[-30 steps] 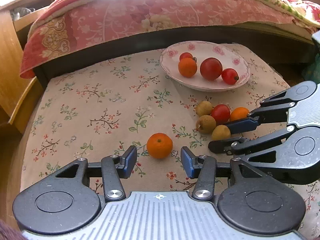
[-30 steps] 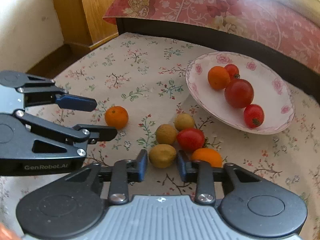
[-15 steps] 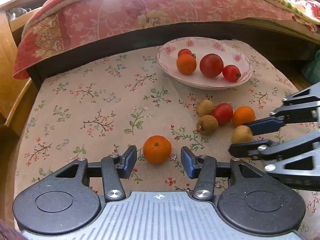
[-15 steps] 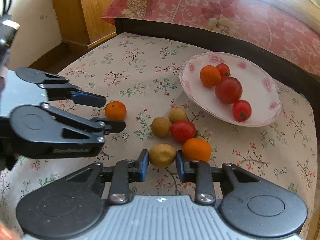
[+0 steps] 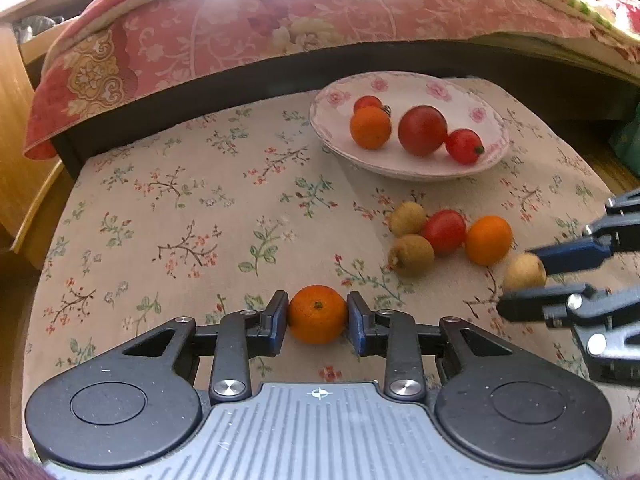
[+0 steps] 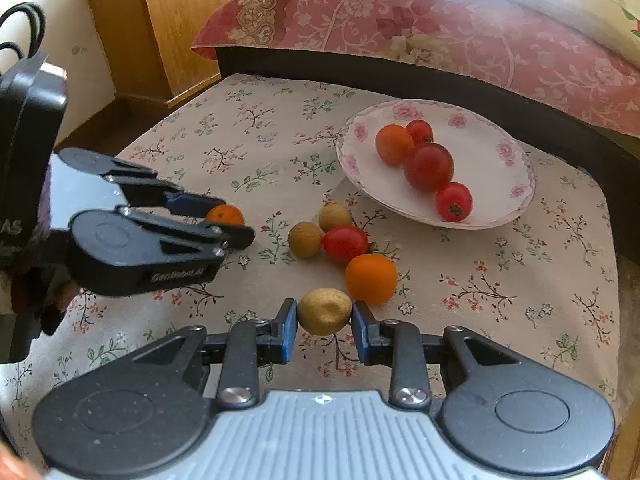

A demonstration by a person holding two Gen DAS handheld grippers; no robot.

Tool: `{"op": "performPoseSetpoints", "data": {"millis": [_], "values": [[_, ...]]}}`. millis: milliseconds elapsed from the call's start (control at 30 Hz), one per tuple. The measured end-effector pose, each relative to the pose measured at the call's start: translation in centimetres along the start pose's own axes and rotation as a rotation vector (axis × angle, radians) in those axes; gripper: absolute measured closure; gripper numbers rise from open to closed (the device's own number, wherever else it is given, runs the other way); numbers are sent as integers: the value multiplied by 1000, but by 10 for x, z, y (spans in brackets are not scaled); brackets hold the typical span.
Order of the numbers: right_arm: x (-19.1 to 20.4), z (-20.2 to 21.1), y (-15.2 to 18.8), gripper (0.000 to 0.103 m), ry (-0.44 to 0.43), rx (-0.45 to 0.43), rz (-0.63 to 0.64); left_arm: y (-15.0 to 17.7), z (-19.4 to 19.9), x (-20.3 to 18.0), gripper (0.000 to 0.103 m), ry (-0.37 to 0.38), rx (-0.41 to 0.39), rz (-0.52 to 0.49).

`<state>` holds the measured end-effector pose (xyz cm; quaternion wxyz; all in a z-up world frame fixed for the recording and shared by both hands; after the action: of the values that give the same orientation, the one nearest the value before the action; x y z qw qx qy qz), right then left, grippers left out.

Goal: Organize fruits
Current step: 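Grasp a brown kiwi with the right tool while the left tool grasps a mandarin, then carry the kiwi and mandarin over the white plate with both tools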

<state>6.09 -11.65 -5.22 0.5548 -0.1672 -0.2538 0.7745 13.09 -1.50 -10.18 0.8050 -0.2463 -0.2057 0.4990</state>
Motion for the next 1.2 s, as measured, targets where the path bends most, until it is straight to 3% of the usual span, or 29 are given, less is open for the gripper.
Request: {"op": "performPoseSetpoints", "data": {"millis": [433,700,800,933,1033,1100,1200], "values": [[-6,6,41,70,36,48,0,28,27,-44,63,75,29,-66],[-5,4,40,70,43,30,32,30,23,-48,61,72,28,-84],[-5,3,40,70,42,32,29,30,23,-50,53,70,27,-96],[-5,3,39,70,43,34,32,30,24,-51,50,62,24,-104],[-4,4,40,70,48,41,39,30,24,-52,52,62,25,-101],[-3,3,40,70,56,49,50,29,25,-55,61,68,29,-109],[-2,3,39,70,56,56,55,28,26,-58,63,77,32,-113]]}}
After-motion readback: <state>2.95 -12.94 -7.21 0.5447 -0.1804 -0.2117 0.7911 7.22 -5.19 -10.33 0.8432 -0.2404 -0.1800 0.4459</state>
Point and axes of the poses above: each gripper's, at about its wrist camera, not at the fingertips, and z roughly against the way its jaws point, x to its left, y to its underside, the point moved 8 cm from there along -z, roughly the way its jaws point, and after that the axes turned 2 degrees about x, right-handed, at the moved point
